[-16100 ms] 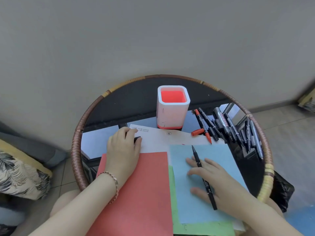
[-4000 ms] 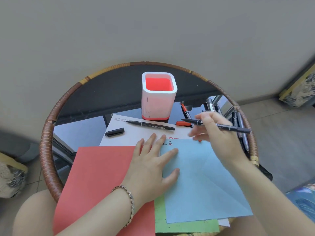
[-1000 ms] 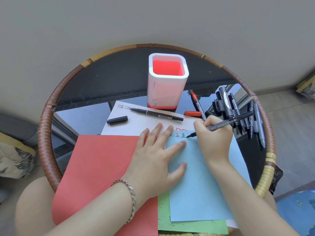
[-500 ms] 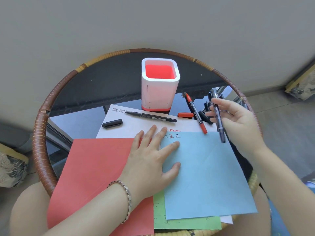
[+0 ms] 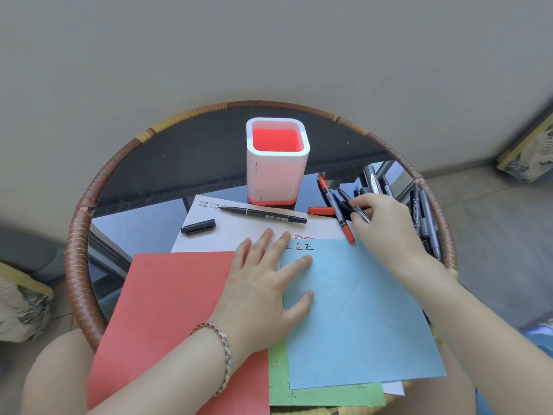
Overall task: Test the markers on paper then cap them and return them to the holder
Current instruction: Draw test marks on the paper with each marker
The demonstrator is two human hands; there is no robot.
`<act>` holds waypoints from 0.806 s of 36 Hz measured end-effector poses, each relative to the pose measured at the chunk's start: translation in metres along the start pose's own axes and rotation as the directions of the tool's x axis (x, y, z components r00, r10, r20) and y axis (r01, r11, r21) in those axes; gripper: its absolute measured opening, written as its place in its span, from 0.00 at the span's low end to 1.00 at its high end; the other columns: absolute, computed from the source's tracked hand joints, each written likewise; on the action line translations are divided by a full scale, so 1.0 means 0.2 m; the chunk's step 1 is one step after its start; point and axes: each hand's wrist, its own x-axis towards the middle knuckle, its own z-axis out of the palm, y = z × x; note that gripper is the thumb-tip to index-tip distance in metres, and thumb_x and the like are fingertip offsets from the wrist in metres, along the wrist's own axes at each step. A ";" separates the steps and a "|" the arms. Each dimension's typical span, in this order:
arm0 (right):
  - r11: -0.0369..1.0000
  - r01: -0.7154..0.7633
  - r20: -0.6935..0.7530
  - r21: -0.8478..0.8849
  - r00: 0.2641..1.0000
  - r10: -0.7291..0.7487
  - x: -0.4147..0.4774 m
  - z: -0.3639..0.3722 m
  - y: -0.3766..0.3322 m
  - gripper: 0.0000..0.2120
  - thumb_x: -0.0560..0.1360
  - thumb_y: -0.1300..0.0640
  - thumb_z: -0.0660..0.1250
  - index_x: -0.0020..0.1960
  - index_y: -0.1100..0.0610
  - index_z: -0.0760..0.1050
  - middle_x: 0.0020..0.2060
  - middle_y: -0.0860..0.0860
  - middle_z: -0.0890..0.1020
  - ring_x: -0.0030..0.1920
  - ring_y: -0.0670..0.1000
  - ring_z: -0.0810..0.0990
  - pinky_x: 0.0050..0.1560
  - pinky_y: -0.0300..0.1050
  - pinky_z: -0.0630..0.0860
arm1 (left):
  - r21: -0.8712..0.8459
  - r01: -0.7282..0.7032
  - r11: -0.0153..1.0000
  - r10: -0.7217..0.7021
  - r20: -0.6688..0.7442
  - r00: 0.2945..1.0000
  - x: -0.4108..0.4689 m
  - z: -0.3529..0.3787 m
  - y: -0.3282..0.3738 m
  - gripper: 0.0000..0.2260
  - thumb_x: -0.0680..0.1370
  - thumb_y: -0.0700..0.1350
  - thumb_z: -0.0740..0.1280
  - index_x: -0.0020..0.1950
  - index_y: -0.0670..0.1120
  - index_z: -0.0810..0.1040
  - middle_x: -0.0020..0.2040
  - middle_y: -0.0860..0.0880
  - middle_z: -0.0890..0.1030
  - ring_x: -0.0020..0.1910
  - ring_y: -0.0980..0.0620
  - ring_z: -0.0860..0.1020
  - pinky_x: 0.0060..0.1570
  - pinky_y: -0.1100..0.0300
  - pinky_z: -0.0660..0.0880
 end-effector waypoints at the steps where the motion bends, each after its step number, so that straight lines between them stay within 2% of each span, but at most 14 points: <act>1: 1.000 0.011 -0.002 -0.007 1.000 -0.011 0.01 0.01 -0.01 0.12 0.73 0.67 0.62 0.54 0.61 0.78 0.51 0.56 0.77 0.45 0.52 0.75 0.44 0.29 0.61 | 0.001 0.000 1.000 0.000 0.000 1.000 0.00 0.00 0.00 0.23 0.72 0.62 0.53 0.67 0.62 0.66 0.75 0.52 0.56 0.74 0.52 0.47 0.68 0.56 0.34; 4: 0.999 0.033 0.027 -0.020 0.999 -0.032 0.03 0.05 -0.04 0.13 0.75 0.67 0.60 0.57 0.63 0.77 0.54 0.57 0.72 0.47 0.52 0.74 0.48 0.29 0.61 | 0.001 0.000 1.000 0.000 0.001 1.000 0.00 0.00 0.00 0.23 0.72 0.62 0.53 0.67 0.62 0.66 0.75 0.52 0.56 0.74 0.52 0.47 0.69 0.56 0.35; 9: 0.995 0.092 0.030 -0.038 0.995 -0.091 0.01 0.06 -0.03 0.13 0.75 0.68 0.59 0.57 0.66 0.77 0.56 0.58 0.75 0.56 0.54 0.74 0.52 0.28 0.61 | -0.005 0.002 1.000 -0.002 -0.006 1.000 0.00 0.00 0.00 0.22 0.72 0.61 0.54 0.66 0.61 0.67 0.75 0.52 0.57 0.74 0.51 0.48 0.69 0.55 0.37; 14: 0.989 0.147 -0.053 -0.005 0.988 -0.147 -0.01 -0.01 0.00 0.11 0.72 0.70 0.62 0.51 0.65 0.80 0.52 0.58 0.79 0.51 0.53 0.77 0.55 0.35 0.68 | 0.004 -0.001 1.000 0.001 -0.005 1.000 0.01 0.00 0.00 0.23 0.72 0.62 0.53 0.67 0.62 0.66 0.75 0.52 0.56 0.74 0.52 0.47 0.68 0.56 0.34; 16: 0.993 0.116 -0.104 -0.026 0.988 -0.118 0.01 -0.06 0.03 0.10 0.72 0.70 0.62 0.49 0.64 0.80 0.49 0.59 0.79 0.46 0.53 0.77 0.52 0.37 0.69 | 0.007 -0.003 1.000 0.003 -0.003 1.000 0.01 0.01 0.00 0.23 0.72 0.62 0.53 0.67 0.62 0.65 0.75 0.52 0.55 0.74 0.52 0.46 0.68 0.57 0.33; 18: 0.995 0.048 -0.119 -0.086 0.991 -0.058 0.04 -0.10 0.08 0.11 0.73 0.68 0.62 0.51 0.63 0.80 0.48 0.60 0.80 0.42 0.51 0.73 0.47 0.34 0.65 | 0.009 -0.004 1.000 0.005 -0.004 1.000 0.01 0.01 -0.01 0.23 0.72 0.62 0.52 0.67 0.62 0.64 0.75 0.53 0.54 0.74 0.53 0.46 0.68 0.57 0.33; 21: 0.987 -0.043 -0.094 -0.157 0.995 0.028 0.11 -0.14 0.12 0.12 0.73 0.65 0.61 0.54 0.61 0.78 0.47 0.60 0.81 0.46 0.55 0.75 0.46 0.41 0.68 | 0.003 -0.003 1.000 0.003 -0.002 1.000 0.00 0.00 0.00 0.23 0.72 0.62 0.52 0.67 0.62 0.64 0.75 0.53 0.54 0.74 0.53 0.45 0.68 0.57 0.33; 25: 0.961 -0.074 -0.006 -0.265 0.997 0.075 0.18 -0.11 0.11 0.12 0.74 0.62 0.62 0.56 0.61 0.75 0.49 0.60 0.81 0.51 0.59 0.76 0.45 0.45 0.71 | -0.011 0.003 1.000 -0.003 -0.001 1.000 0.01 0.00 0.00 0.23 0.72 0.62 0.53 0.67 0.62 0.65 0.75 0.52 0.55 0.74 0.52 0.46 0.68 0.56 0.34; 29: 0.936 -0.124 0.040 -0.328 0.989 0.145 0.23 -0.08 0.10 0.12 0.73 0.59 0.65 0.55 0.62 0.72 0.47 0.60 0.80 0.41 0.57 0.73 0.38 0.45 0.69 | 0.014 0.003 1.000 -0.003 0.003 1.000 0.00 0.00 0.00 0.23 0.72 0.62 0.52 0.67 0.63 0.63 0.75 0.53 0.54 0.74 0.53 0.45 0.68 0.57 0.32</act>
